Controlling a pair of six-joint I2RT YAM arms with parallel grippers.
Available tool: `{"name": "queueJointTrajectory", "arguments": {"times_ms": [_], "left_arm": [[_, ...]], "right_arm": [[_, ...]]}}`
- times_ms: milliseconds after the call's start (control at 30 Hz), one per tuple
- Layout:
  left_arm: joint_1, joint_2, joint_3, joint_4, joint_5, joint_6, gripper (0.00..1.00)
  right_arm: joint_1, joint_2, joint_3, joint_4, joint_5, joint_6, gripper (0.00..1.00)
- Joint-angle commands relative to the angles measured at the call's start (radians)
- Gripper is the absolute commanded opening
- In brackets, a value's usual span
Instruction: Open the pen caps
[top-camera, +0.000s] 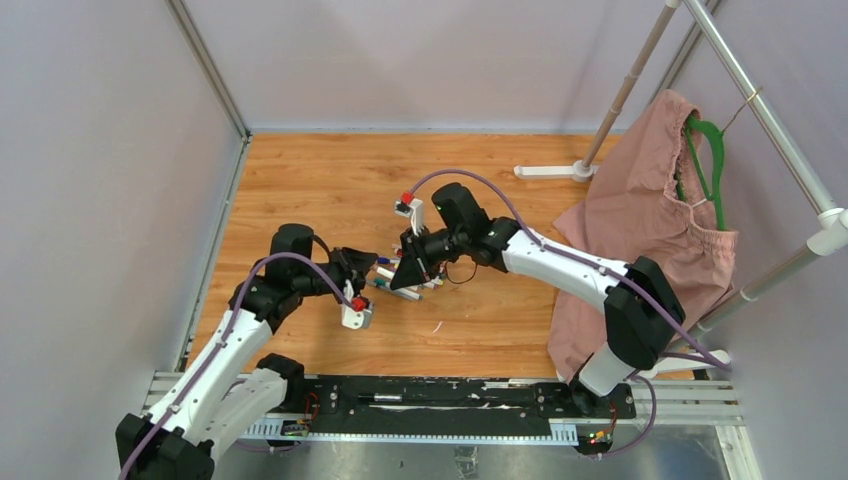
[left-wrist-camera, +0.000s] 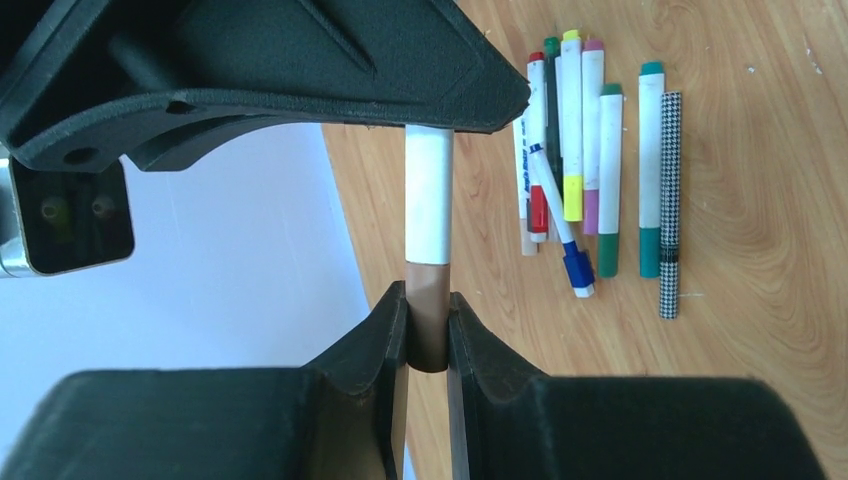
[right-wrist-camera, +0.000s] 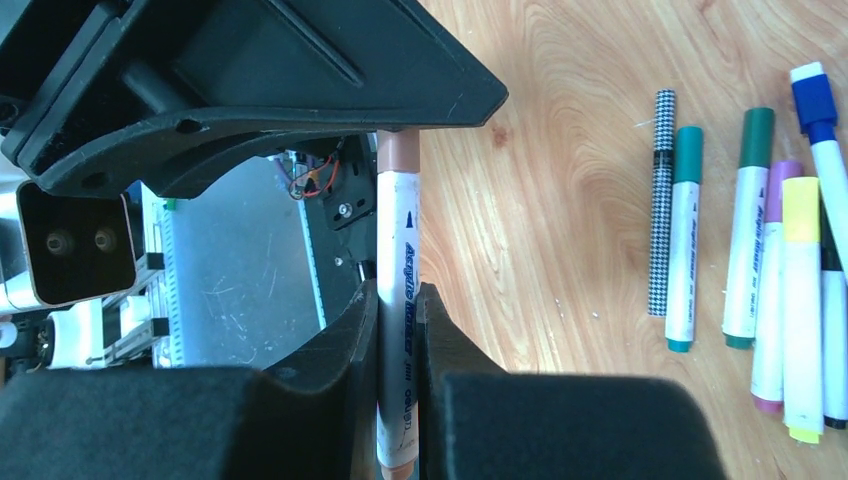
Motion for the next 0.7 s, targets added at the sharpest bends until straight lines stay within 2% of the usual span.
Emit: {"name": "queueJointTrajectory", "arguments": {"times_ms": [0, 267, 500, 567, 667], "left_arm": [[0.078, 0.03, -0.002, 0.044, -0.422, -0.026, 0.0], [0.128, 0.058, -0.018, 0.113, -0.475, -0.044, 0.0], [0.145, 0.064, 0.019, 0.051, -0.404, -0.071, 0.0], [0.145, 0.078, 0.037, -0.007, -0.385, -0.079, 0.0], [0.142, 0.118, 0.043, -0.083, -0.354, -0.151, 0.0]], "right_arm": [[-0.049, -0.081, -0.087, -0.337, -0.039, -0.022, 0.0], [-0.064, -0.171, -0.151, -0.367, 0.021, 0.005, 0.0], [-0.076, -0.169, -0.107, -0.379, 0.07, 0.007, 0.0], [-0.105, -0.177, -0.084, -0.384, 0.191, 0.011, 0.0], [-0.11, -0.18, -0.055, -0.388, 0.564, -0.015, 0.0]]}}
